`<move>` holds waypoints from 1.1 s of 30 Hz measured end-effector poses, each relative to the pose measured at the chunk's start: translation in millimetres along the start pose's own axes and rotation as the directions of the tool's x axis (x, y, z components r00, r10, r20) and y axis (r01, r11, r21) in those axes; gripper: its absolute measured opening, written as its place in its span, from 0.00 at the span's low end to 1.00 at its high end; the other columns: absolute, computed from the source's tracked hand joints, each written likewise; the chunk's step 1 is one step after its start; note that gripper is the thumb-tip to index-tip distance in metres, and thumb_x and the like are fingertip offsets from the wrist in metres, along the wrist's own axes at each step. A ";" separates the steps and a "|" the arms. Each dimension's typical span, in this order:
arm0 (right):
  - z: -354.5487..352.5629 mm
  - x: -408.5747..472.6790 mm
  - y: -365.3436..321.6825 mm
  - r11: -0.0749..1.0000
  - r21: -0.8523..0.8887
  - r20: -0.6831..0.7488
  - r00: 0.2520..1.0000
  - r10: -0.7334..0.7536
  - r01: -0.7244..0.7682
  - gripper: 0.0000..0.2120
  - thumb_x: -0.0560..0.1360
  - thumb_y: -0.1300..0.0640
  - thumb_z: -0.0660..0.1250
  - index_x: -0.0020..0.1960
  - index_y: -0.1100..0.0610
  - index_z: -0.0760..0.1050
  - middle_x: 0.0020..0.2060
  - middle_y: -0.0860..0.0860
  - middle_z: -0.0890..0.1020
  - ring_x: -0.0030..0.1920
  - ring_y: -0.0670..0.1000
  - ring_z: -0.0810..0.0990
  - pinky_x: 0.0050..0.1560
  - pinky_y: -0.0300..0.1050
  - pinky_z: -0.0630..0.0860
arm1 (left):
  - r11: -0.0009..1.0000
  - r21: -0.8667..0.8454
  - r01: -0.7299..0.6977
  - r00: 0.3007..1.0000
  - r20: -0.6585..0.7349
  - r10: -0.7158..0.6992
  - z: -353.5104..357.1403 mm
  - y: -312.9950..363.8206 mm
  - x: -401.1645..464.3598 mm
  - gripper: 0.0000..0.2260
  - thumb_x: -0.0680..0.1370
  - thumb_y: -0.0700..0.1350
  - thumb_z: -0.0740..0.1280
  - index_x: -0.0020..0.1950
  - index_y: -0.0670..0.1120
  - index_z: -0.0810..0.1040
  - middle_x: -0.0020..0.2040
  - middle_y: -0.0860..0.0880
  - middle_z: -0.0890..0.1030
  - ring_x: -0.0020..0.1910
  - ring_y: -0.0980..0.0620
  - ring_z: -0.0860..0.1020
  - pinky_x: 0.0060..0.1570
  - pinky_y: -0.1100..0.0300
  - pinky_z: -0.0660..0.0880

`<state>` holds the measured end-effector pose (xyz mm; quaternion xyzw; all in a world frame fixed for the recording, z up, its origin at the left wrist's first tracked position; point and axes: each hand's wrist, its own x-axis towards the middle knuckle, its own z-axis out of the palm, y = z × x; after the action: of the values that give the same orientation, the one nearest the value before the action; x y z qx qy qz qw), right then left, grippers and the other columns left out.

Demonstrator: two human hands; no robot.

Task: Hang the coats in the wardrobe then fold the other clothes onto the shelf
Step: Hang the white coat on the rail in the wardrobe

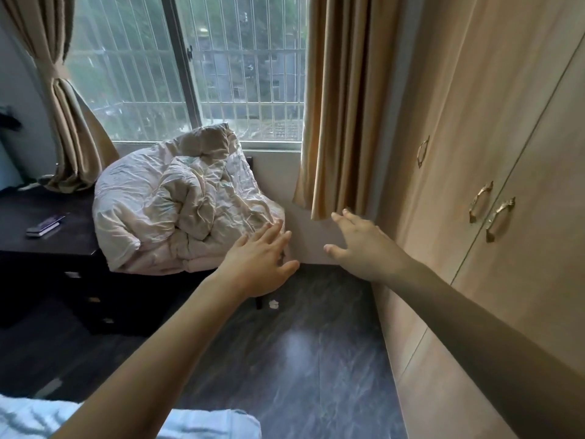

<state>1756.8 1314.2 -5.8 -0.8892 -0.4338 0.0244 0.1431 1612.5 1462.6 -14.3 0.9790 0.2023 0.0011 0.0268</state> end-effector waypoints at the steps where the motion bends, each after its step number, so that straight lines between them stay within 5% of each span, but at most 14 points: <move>1: -1.5 18.0 8.0 1.000 -0.003 0.000 1.000 -0.006 0.006 0.35 0.78 0.40 0.60 0.79 0.49 0.50 0.78 0.50 0.53 0.77 0.52 0.53 0.75 0.55 0.54 | 1.000 -0.003 0.006 1.000 0.006 -0.006 0.9 -0.9 18.8 0.31 0.80 0.63 0.52 0.80 0.53 0.47 0.80 0.53 0.41 0.78 0.54 0.42 0.76 0.48 0.46; 10: -21.7 184.2 51.5 0.988 0.016 0.000 0.988 -0.155 0.155 0.35 0.78 0.41 0.60 0.79 0.50 0.51 0.78 0.50 0.52 0.78 0.52 0.51 0.76 0.57 0.53 | 0.993 -0.032 0.117 0.993 -0.026 -0.118 -15.4 -20.4 165.0 0.29 0.81 0.60 0.53 0.80 0.53 0.49 0.80 0.53 0.41 0.78 0.54 0.42 0.76 0.47 0.45; 20: 11.4 320.3 -13.7 0.901 -0.016 0.104 0.897 -0.431 0.434 0.34 0.78 0.41 0.58 0.79 0.52 0.51 0.78 0.53 0.52 0.77 0.55 0.53 0.76 0.57 0.53 | 0.926 0.015 0.377 0.926 -0.034 -0.376 -27.0 -116.6 216.8 0.30 0.81 0.62 0.51 0.80 0.54 0.48 0.80 0.52 0.41 0.78 0.53 0.42 0.76 0.47 0.43; 26: 40.0 388.1 -96.7 0.799 -0.003 0.144 0.791 -0.595 0.602 0.34 0.78 0.42 0.58 0.78 0.52 0.51 0.78 0.52 0.52 0.77 0.56 0.54 0.75 0.56 0.54 | 0.853 0.003 0.523 0.851 -0.069 -0.521 -31.4 -198.4 220.3 0.30 0.81 0.61 0.53 0.80 0.53 0.49 0.80 0.50 0.44 0.79 0.50 0.44 0.76 0.46 0.45; 33: 63.1 460.0 -223.8 0.616 0.071 0.179 0.597 -0.782 0.785 0.32 0.79 0.45 0.60 0.78 0.53 0.52 0.78 0.52 0.53 0.76 0.56 0.55 0.73 0.51 0.55 | 0.680 -0.044 0.732 0.672 -0.115 -0.731 -46.6 -321.1 198.8 0.30 0.81 0.61 0.53 0.80 0.55 0.48 0.80 0.52 0.41 0.79 0.51 0.42 0.76 0.46 0.44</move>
<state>1861.4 1817.4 32.6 -0.6033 -0.7914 0.0415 0.0899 1667.3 1838.1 13.5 0.8143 0.5782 0.0499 0.0096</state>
